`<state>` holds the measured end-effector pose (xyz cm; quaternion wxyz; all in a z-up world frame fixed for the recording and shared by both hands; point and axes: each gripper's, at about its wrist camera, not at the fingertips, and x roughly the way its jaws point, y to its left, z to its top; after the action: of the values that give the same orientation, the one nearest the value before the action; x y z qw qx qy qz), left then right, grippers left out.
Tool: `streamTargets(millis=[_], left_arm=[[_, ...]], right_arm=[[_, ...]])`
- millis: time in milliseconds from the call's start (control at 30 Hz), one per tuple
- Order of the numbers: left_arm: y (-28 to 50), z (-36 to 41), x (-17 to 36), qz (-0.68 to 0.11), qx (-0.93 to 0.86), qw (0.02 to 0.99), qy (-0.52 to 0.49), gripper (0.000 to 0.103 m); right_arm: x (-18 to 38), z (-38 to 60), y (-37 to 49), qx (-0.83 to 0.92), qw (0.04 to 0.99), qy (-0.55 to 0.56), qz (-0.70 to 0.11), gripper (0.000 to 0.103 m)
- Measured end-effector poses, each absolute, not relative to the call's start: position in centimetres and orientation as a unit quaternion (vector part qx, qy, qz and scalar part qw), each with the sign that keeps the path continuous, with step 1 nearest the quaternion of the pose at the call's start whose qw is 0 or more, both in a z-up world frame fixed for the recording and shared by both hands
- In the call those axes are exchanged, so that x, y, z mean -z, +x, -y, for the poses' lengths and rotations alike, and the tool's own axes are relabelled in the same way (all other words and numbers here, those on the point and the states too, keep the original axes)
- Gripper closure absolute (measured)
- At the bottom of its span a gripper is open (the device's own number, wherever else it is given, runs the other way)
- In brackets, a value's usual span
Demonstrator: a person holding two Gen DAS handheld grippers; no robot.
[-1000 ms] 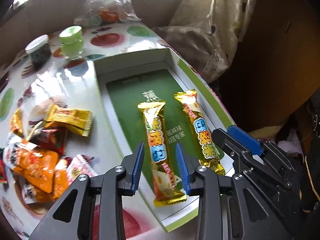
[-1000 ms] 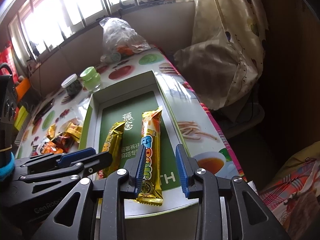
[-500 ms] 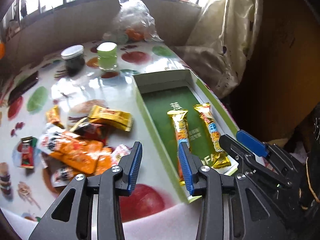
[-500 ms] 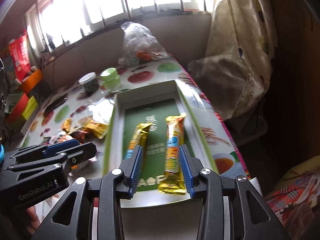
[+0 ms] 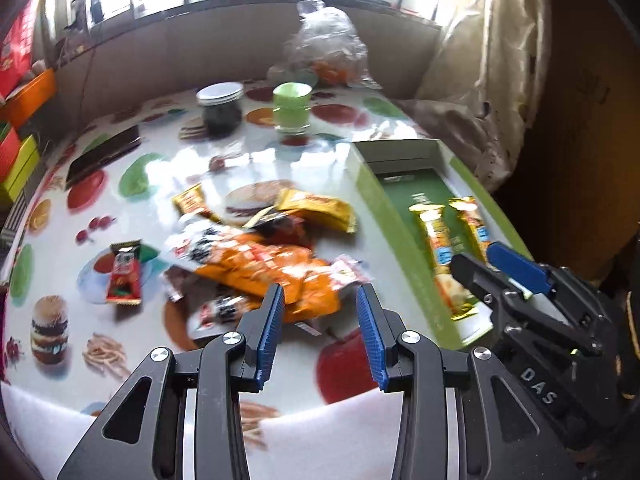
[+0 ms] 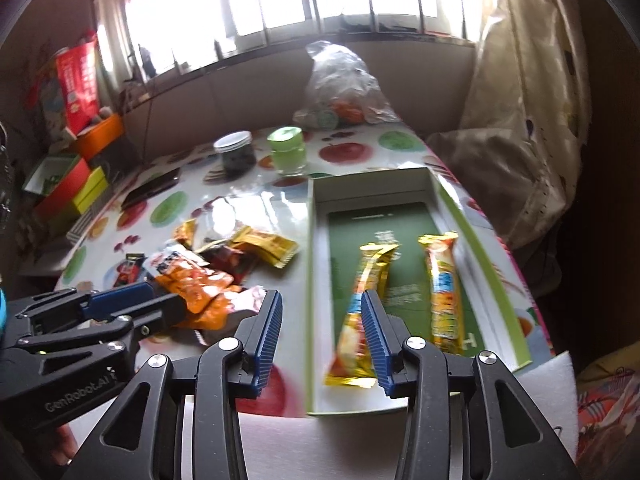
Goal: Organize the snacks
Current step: 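Move both open tools back to the snack pile, then grasp the red plum-candy packet with the left tool while the right tool approaches an orange packet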
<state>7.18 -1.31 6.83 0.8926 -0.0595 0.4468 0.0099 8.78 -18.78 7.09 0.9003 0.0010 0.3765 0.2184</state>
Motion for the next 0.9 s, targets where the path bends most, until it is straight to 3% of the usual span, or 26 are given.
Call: streamTargets(millis=[600, 900], left_arm=[[5.3, -8.3, -4.1, -0.460, -0.086, 0.874, -0.133, 0.064], [5.0, -12.7, -2.9, -0.459, -0.121, 0.864, -0.167, 0.064]], right_arm=[[-5.6, 9.8, 10.1, -0.304, 0.864, -0.068, -0.396, 0.061], [-4.7, 5.3, 10.9, -0.353, 0.841, -0.119, -0.393, 0.050]])
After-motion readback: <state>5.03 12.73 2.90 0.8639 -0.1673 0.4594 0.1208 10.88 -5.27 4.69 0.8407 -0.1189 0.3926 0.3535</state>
